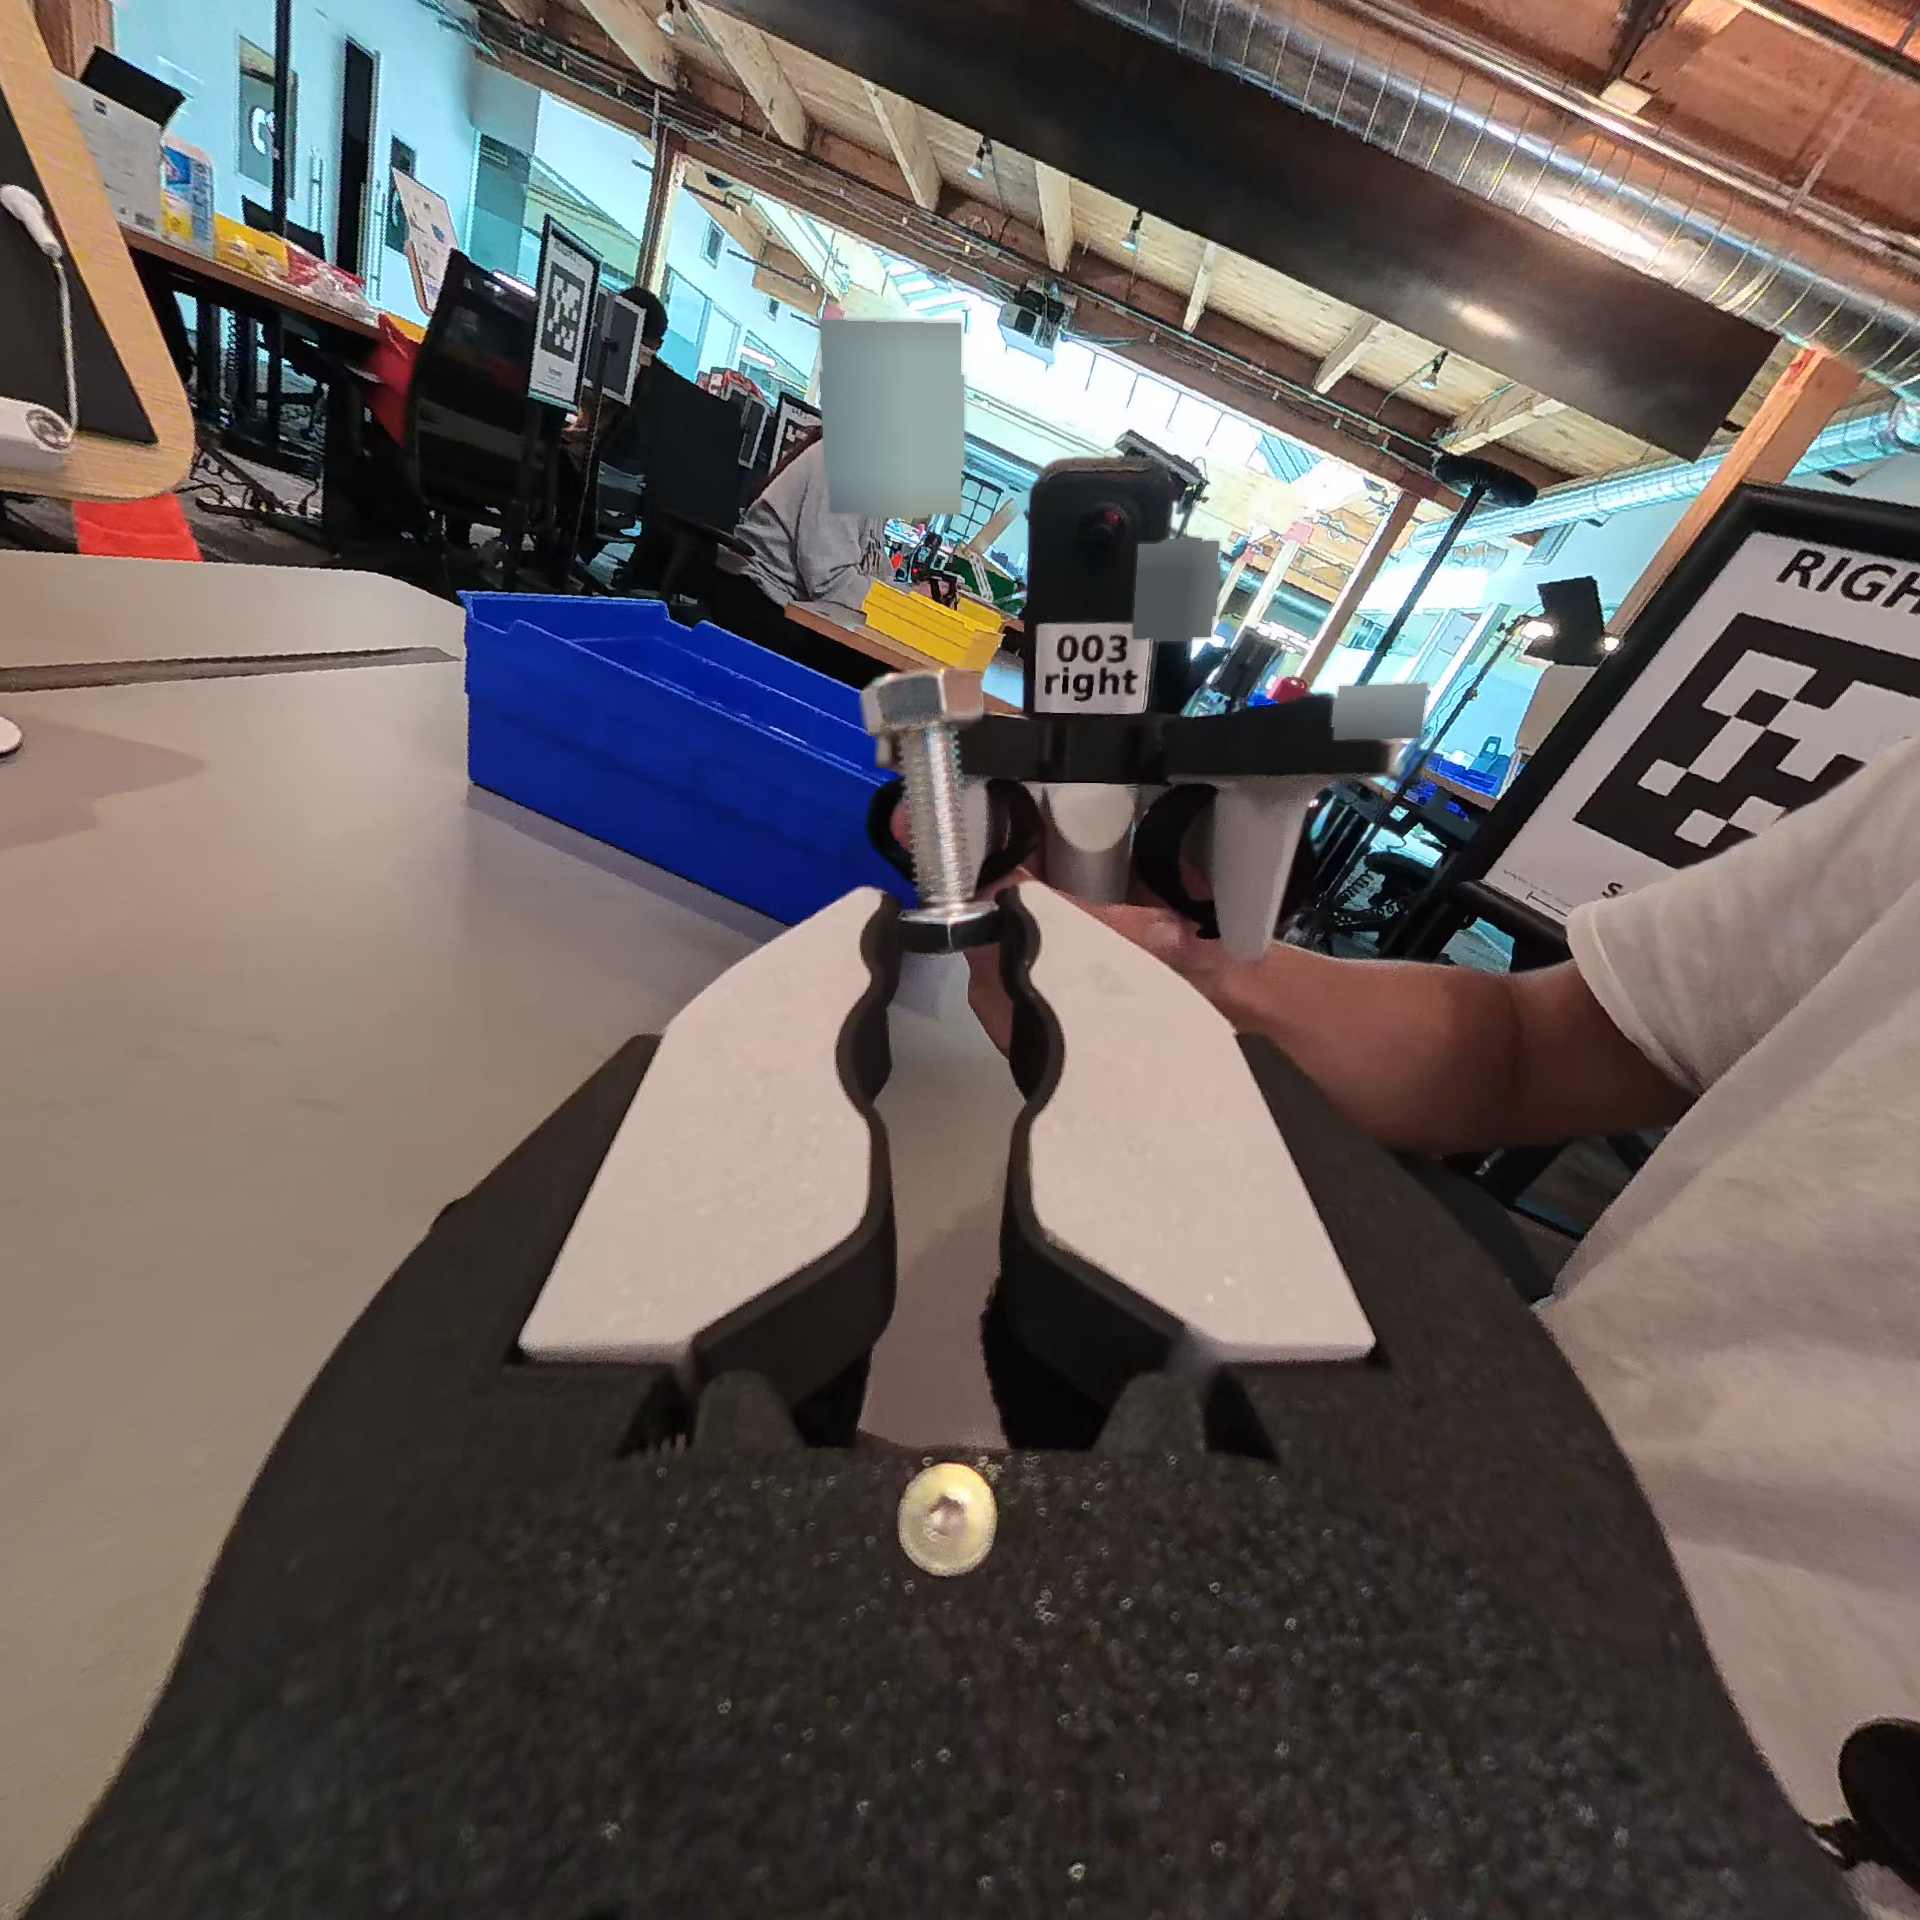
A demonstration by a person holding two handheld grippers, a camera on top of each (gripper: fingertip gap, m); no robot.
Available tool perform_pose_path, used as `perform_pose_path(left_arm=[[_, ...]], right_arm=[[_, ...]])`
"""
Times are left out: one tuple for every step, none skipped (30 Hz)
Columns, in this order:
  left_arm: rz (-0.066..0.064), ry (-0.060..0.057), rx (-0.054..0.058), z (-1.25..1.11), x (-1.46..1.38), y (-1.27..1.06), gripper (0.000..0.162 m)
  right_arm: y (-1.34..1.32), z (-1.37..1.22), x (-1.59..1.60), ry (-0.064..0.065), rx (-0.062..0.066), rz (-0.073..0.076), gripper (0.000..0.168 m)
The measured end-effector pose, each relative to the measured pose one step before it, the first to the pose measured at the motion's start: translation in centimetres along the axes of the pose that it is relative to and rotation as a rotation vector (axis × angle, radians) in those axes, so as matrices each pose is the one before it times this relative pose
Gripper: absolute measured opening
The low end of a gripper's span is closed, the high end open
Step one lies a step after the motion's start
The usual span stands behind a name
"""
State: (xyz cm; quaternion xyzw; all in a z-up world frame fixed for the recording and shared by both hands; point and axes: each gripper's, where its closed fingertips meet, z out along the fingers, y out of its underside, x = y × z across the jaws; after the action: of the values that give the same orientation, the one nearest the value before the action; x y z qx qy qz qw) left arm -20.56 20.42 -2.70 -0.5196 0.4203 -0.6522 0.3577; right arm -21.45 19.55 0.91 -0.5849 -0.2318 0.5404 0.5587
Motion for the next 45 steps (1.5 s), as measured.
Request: perform_pose_path(left_arm=[[-0.001, 0.0079, -0.0024, 0.13, 0.188, 0.091, 0.018], [-0.0018, 0.0104, -0.0038, 0.183, 0.235, 0.132, 0.018], [0.0015, 0.0092, -0.0061, 0.215, 0.266, 0.174, 0.018], [0.0036, 0.0103, -0.0081, 0.206, 0.277, 0.194, 0.018], [0.0044, 0.008, -0.0076, 0.165, 0.253, 0.151, 0.018], [0.0043, 0.0024, -0.0031, 0.1, 0.157, 0.072, 0.018], [0.0, 0.0006, 0.0021, 0.009, 0.065, -0.027, 0.018], [-0.0041, -0.0024, 0.0059, -0.075, -0.053, -0.098, 0.018], [-0.0042, -0.0036, 0.0058, -0.162, -0.126, -0.119, 0.018], [-0.0003, -0.0051, 0.0015, -0.199, -0.163, -0.084, 0.018], [0.0057, -0.0095, -0.0031, -0.193, -0.191, -0.035, 0.018], [0.0058, -0.0093, -0.0007, -0.149, -0.161, -0.049, 0.018], [-0.0019, -0.0053, 0.007, -0.149, -0.121, -0.148, 0.018], [-0.0094, -0.0013, 0.012, -0.149, -0.133, -0.21, 0.018], [-0.0116, -0.0003, 0.0106, -0.127, -0.147, -0.189, 0.018], [-0.0071, -0.0047, 0.0042, -0.11, -0.228, -0.076, 0.018], [-0.0014, -0.0053, 0.0001, -0.062, -0.205, 0.004, 0.018], [-0.0024, 0.0018, -0.0014, -0.012, -0.059, 0.041, 0.018], [-0.0037, 0.0042, 0.0007, 0.042, 0.02, 0.013, 0.018], [-0.0028, 0.0056, 0.0015, 0.093, 0.103, 0.018, 0.018], [-0.0018, 0.0085, -0.0026, 0.155, 0.177, 0.081, 0.018], [0.0006, 0.0079, -0.0049, 0.18, 0.198, 0.137, 0.018], [0.0012, 0.0078, -0.0043, 0.17, 0.212, 0.136, 0.018], [-0.0007, 0.0085, -0.0031, 0.147, 0.223, 0.11, 0.018], [-0.0011, 0.0053, -0.0004, 0.109, 0.157, 0.067, 0.018], [-0.0012, 0.0019, 0.0009, 0.06, 0.085, 0.019, 0.018], [-0.0012, 0.0002, 0.0019, -0.009, 0.003, -0.02, 0.018], [-0.0015, -0.0021, 0.0054, -0.097, -0.06, -0.12, 0.018], [-0.0039, -0.0053, 0.0096, -0.196, -0.15, -0.212, 0.018], [-0.0022, -0.0081, 0.0088, -0.268, -0.225, -0.237, 0.018], [0.0041, -0.0101, 0.002, -0.258, -0.237, -0.139, 0.018], [0.0068, -0.0121, 0.0022, -0.223, -0.229, -0.132, 0.018], [0.0023, -0.0101, 0.0053, -0.187, -0.209, -0.176, 0.018], [-0.0032, -0.0053, 0.0043, -0.135, -0.168, -0.135, 0.018], [-0.0048, -0.0041, 0.0036, -0.084, -0.161, -0.084, 0.018], [-0.0048, -0.0037, 0.0013, -0.029, -0.147, -0.006, 0.018], [-0.0043, 0.0, -0.0016, 0.024, -0.076, 0.088, 0.018], [-0.0028, 0.0031, -0.0022, 0.065, 0.026, 0.092, 0.018], [-0.0015, 0.0054, -0.0015, 0.117, 0.127, 0.085, 0.018], [-0.0009, 0.009, -0.0031, 0.156, 0.209, 0.098, 0.018], [0.0009, 0.0104, -0.0061, 0.188, 0.27, 0.16, 0.018], [0.0023, 0.012, -0.0081, 0.2, 0.3, 0.198, 0.018], [0.0, 0.0161, -0.01, 0.205, 0.358, 0.254, 0.018], [-0.0014, 0.0124, -0.0085, 0.192, 0.291, 0.249, 0.018], [-0.0038, 0.0082, -0.0035, 0.164, 0.232, 0.185, 0.018]], right_arm=[[0.087, 0.156, 0.352, 0.0116, -0.0029, -0.0024, 0.079], [0.038, 0.351, 0.231, 0.0042, -0.0006, 0.0003, 0.08], [-0.081, 0.52, 0.015, -0.0061, 0.0037, 0.003, 0.083], [-0.139, 0.614, -0.217, -0.0165, 0.0054, 0.0039, 0.084], [-0.232, 0.614, -0.374, -0.0227, 0.0097, 0.0024, 0.085], [-0.212, 0.551, -0.38, -0.021, 0.0105, 0.0008, 0.085], [-0.072, 0.439, -0.35, -0.0196, 0.0046, 0.0027, 0.085], [0.043, 0.292, -0.259, -0.0133, 0.0011, 0.0035, 0.084], [-0.014, 0.101, -0.081, -0.0003, 0.0068, 0.0038, 0.086], [-0.074, -0.144, -0.019, 0.0054, 0.0101, 0.0024, 0.087], [0.007, -0.268, 0.105, 0.0115, 0.0027, 0.0083, 0.09], [0.06, -0.376, 0.074, 0.0104, 0.0004, 0.0091, 0.091], [-0.075, -0.514, -0.028, 0.0087, 0.0097, 0.0022, 0.091], [-0.075, -0.573, -0.038, 0.012, 0.0099, -0.0045, 0.089], [-0.083, -0.588, -0.034, 0.0117, 0.0104, -0.0051, 0.087], [-0.083, -0.55, -0.066, 0.0045, 0.0108, 0.0005, 0.084], [-0.101, -0.492, 0.05, 0.0051, 0.0126, 0.0044, 0.082], [-0.057, -0.335, 0.345, 0.0168, 0.0112, 0.0053, 0.082], [0.044, -0.142, 0.385, 0.0137, 0.0044, 0.0025, 0.082], [0.112, 0.104, 0.361, 0.0102, 0.0001, 0.0011, 0.083], [0.133, 0.34, 0.251, 0.0055, -0.0017, -0.0002, 0.083], [0.105, 0.56, 0.051, -0.0029, -0.0019, -0.0019, 0.084], [0.072, 0.698, -0.113, -0.0106, -0.0016, -0.002, 0.085], [0.023, 0.745, -0.156, -0.0124, 0.0002, 0.0011, 0.086], [-0.027, 0.692, -0.238, -0.0173, 0.0027, 0.0022, 0.087], [-0.021, 0.609, -0.281, -0.0188, 0.0042, 0.003, 0.087], [0.057, 0.497, -0.269, -0.0161, -0.0002, 0.0015, 0.087], [0.073, 0.311, -0.038, 0.0019, 0.0003, -0.0025, 0.09], [0.034, 0.058, 0.001, 0.0056, 0.0024, -0.0083, 0.09], [-0.039, -0.145, -0.001, 0.0041, 0.0063, 0.0032, 0.09], [-0.081, -0.312, 0.123, 0.0087, 0.0081, 0.0175, 0.095], [-0.085, -0.451, -0.04, -0.0013, 0.0067, 0.0112, 0.094], [-0.097, -0.534, 0.019, 0.0067, 0.0071, -0.0001, 0.092], [-0.072, -0.543, 0.06, 0.0111, 0.0037, -0.0102, 0.09], [-0.065, -0.53, -0.03, 0.0048, 0.0013, -0.0123, 0.085], [-0.066, -0.479, -0.174, -0.0077, 0.0024, -0.0088, 0.076], [-0.181, -0.396, 0.057, 0.0065, 0.0102, -0.0028, 0.074], [-0.158, -0.283, 0.331, 0.019, 0.0106, -0.002, 0.074], [-0.103, -0.11, 0.399, 0.0185, 0.0085, 0.0, 0.074], [0.006, 0.066, 0.386, 0.0135, 0.0032, 0.0037, 0.075], [0.147, 0.265, 0.342, 0.0105, -0.0043, 0.0066, 0.077], [0.188, 0.411, 0.167, 0.0016, -0.0061, 0.0061, 0.079], [0.177, 0.507, -0.083, -0.0104, -0.0053, 0.007, 0.081], [0.058, 0.488, -0.306, -0.0202, 0.002, 0.0066, 0.081], [0.038, 0.425, -0.316, -0.0168, 0.004, 0.0023, 0.081]])
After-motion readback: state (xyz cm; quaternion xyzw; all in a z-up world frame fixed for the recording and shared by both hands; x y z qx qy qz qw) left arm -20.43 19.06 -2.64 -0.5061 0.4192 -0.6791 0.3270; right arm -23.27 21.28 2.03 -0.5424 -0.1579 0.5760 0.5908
